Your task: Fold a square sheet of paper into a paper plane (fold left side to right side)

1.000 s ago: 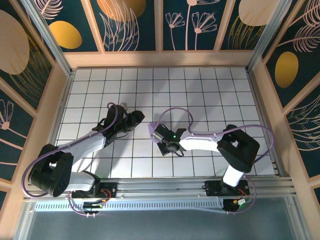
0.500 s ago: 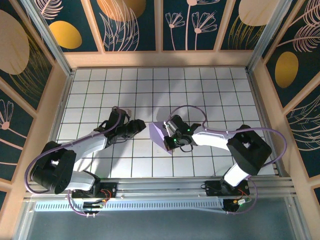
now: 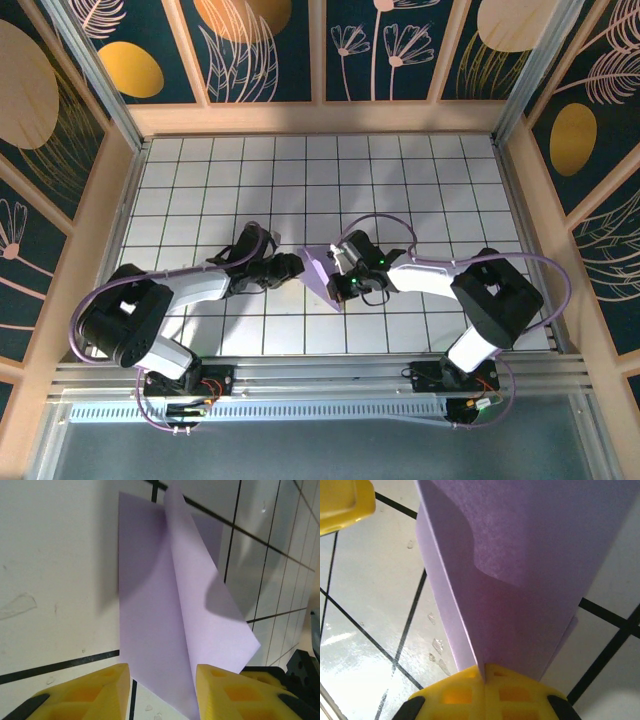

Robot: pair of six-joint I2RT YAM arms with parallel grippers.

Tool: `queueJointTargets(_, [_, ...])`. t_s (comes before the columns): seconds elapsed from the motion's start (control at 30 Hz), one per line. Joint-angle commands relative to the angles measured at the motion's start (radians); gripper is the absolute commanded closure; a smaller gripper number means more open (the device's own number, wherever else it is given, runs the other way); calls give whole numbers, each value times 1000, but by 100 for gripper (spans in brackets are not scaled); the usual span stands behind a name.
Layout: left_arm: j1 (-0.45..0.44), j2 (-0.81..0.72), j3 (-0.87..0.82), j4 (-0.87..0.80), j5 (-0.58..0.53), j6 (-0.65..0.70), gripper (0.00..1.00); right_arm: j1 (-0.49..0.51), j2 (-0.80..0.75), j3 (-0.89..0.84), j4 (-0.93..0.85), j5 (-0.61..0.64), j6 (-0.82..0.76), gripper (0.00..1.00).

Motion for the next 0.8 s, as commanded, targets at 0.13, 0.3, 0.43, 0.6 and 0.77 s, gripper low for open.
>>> queueJointTargets(0.13, [-32,71,56,50,21,-33,61,-23,16,-35,44,-50,3,100])
queueJointTargets(0.3, [-47,121,89,66,31,-42,61,-31,19,-46,55,-62,3,100])
queueJointTargets(0.43, [-50,146,105,73,32,-45,62,-34,17,-52,63,-68,5,100])
queueJointTargets(0.6, [-52,172,128,73,38,-44,62,-37,18,-50,65,-71,3,100])
queueJointTargets(0.77, [-54,193,152,68,43,-36,62,-40,20,-51,66,-78,3,100])
